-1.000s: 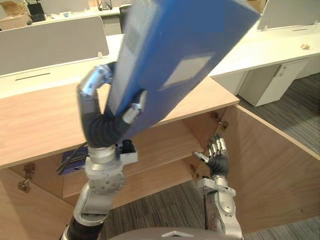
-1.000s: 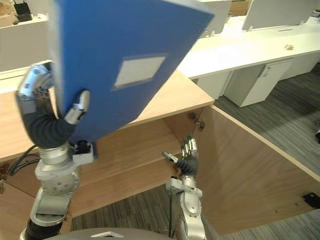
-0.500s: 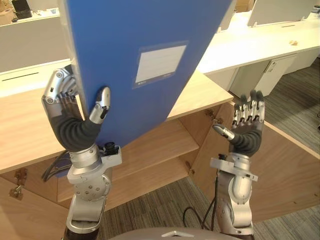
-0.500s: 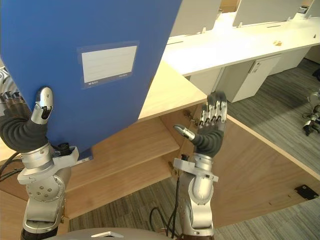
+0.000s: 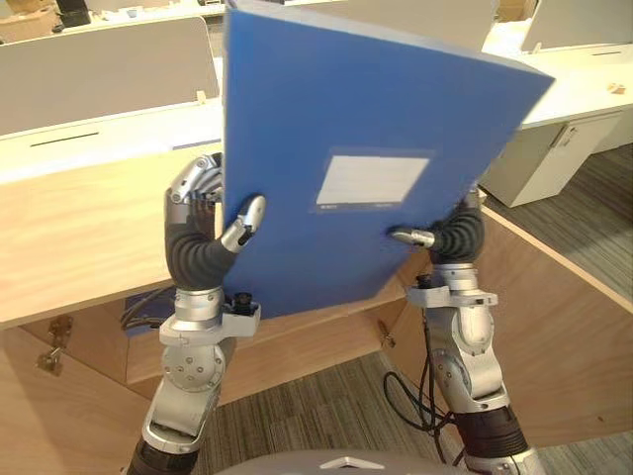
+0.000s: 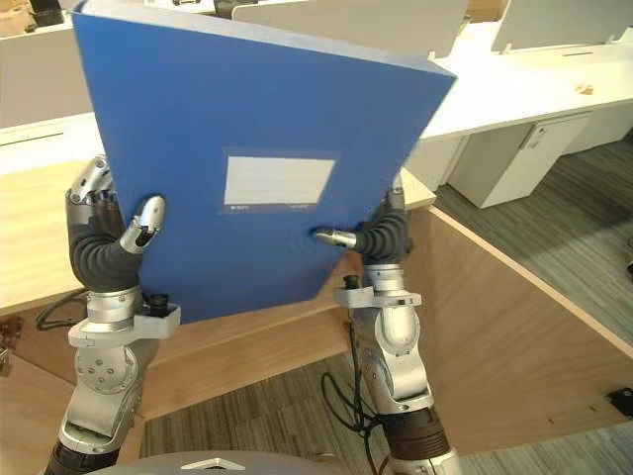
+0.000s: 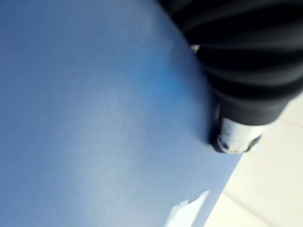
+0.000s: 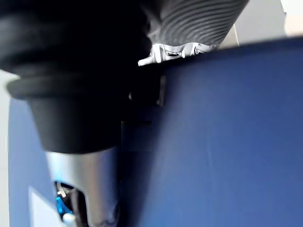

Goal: Walk over to the cabinet, pick up the folder, carry it to the office cabinet, place the folder inside the office cabinet, then close the office cabinet door

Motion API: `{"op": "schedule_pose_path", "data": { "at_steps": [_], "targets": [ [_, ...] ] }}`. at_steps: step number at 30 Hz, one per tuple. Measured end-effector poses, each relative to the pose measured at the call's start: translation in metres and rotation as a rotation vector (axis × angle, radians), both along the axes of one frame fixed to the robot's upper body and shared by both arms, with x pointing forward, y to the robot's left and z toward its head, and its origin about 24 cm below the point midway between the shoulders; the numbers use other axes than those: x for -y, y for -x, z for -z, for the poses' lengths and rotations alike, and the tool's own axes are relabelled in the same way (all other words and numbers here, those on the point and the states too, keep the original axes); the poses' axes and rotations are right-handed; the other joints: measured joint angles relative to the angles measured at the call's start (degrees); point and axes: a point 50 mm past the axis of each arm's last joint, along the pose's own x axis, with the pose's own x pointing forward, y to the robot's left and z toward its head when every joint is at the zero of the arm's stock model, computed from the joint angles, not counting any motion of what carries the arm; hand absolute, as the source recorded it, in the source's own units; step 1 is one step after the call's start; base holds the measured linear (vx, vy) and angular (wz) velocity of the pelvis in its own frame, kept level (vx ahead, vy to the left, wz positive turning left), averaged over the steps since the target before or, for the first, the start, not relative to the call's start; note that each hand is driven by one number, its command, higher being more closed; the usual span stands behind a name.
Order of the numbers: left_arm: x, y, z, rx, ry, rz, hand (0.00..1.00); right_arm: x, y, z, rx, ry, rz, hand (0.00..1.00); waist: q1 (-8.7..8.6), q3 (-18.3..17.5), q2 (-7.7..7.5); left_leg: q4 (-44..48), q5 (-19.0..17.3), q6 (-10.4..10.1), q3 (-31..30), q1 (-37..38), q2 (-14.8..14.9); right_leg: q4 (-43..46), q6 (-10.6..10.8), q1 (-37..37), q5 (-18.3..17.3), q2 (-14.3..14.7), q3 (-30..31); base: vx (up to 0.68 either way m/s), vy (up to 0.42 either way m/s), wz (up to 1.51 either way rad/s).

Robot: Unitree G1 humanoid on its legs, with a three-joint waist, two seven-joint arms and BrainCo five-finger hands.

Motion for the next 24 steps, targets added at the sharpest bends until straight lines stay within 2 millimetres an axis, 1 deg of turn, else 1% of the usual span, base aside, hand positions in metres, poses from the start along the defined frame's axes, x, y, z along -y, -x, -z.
{"op": "schedule_pose_path", "data": {
  "at_steps": [3,5,6,8,12,18,19,21,22,24],
  "targets": [
    [0.000,-0.004,0.004,-0.025,0.003,0.024,1.00,-0.001,-0.005,0.004,-0.030,0.002,-0.068,0.00,-0.06,-0.1,-0.11,0.0,0.4,0.0,-0.9,-0.4,0.0,0.0,0.0,-0.1,0.0,-0.1,-0.9,-0.04,-0.026,0.15],
    [0.000,-0.006,0.006,-0.043,-0.005,0.044,1.00,-0.003,-0.010,0.008,-0.057,0.039,-0.114,0.00,0.13,-0.2,-0.28,0.0,0.7,0.0,-1.1,-0.5,0.0,0.0,0.0,-0.1,0.0,-0.1,-1.1,-0.05,-0.023,0.07],
    [-0.001,-0.006,0.007,-0.045,-0.013,0.047,1.00,-0.003,-0.011,0.008,-0.069,0.049,-0.141,1.00,0.28,-0.2,-0.27,0.0,0.8,0.0,-1.1,-0.5,0.0,0.0,0.0,-0.1,0.0,-0.1,-1.1,-0.05,-0.019,0.02],
    [-0.002,-0.009,0.009,-0.056,-0.020,0.063,1.00,-0.004,-0.015,0.013,-0.101,0.077,-0.195,1.00,0.55,-0.4,-0.46,-0.1,1.0,0.0,-1.1,-0.6,0.0,-0.1,0.0,-0.1,0.2,-0.1,-1.1,-0.06,-0.018,0.01],
    [-0.001,-0.011,0.008,-0.052,-0.058,0.086,1.00,-0.004,-0.018,0.021,-0.153,0.122,-0.262,1.00,0.79,-1.1,-1.04,-0.1,1.6,0.1,-1.4,-1.7,0.0,-0.3,-0.2,-1.0,0.5,-0.1,-1.3,-0.06,-0.012,0.03],
    [-0.002,-0.011,0.008,-0.048,-0.070,0.087,1.00,-0.007,-0.019,0.024,-0.180,0.108,-0.306,1.00,0.88,-1.8,-1.17,-0.1,2.2,0.2,-2.1,-2.2,0.0,-0.6,-0.3,-1.0,0.9,-0.1,-1.9,-0.04,-0.006,0.06],
    [-0.002,-0.012,0.008,-0.046,-0.070,0.086,1.00,-0.009,-0.019,0.024,-0.178,0.087,-0.310,1.00,0.68,-1.9,-1.20,-0.1,2.5,0.2,-2.6,-2.5,0.0,-0.6,-0.4,-1.0,0.9,-0.2,-2.6,-0.04,-0.011,0.17],
    [-0.004,-0.014,0.009,-0.052,-0.069,0.075,1.00,-0.012,-0.019,0.025,-0.173,0.053,-0.313,1.00,0.99,-1.9,-1.12,-0.1,2.7,0.2,-2.7,-2.6,0.1,-0.7,-0.5,-1.0,1.1,-0.1,-2.7,-0.04,-0.011,0.08],
    [-0.005,-0.015,0.010,-0.053,-0.064,0.066,0.00,-0.014,-0.019,0.025,-0.170,0.033,-0.308,1.00,1.18,-2.0,-0.99,-0.1,2.8,0.2,-2.8,-2.6,0.1,-0.7,-0.5,-1.0,1.1,-0.1,-2.7,-0.04,-0.006,0.01],
    [-0.006,-0.015,0.011,-0.052,-0.064,0.060,0.00,-0.016,-0.018,0.025,-0.163,0.018,-0.295,1.00,1.34,-2.1,-0.95,-0.1,2.9,0.3,-2.9,-2.6,0.1,-0.7,-0.6,-1.0,1.2,-0.1,-2.8,-0.04,-0.003,0.03]
  ]
}}
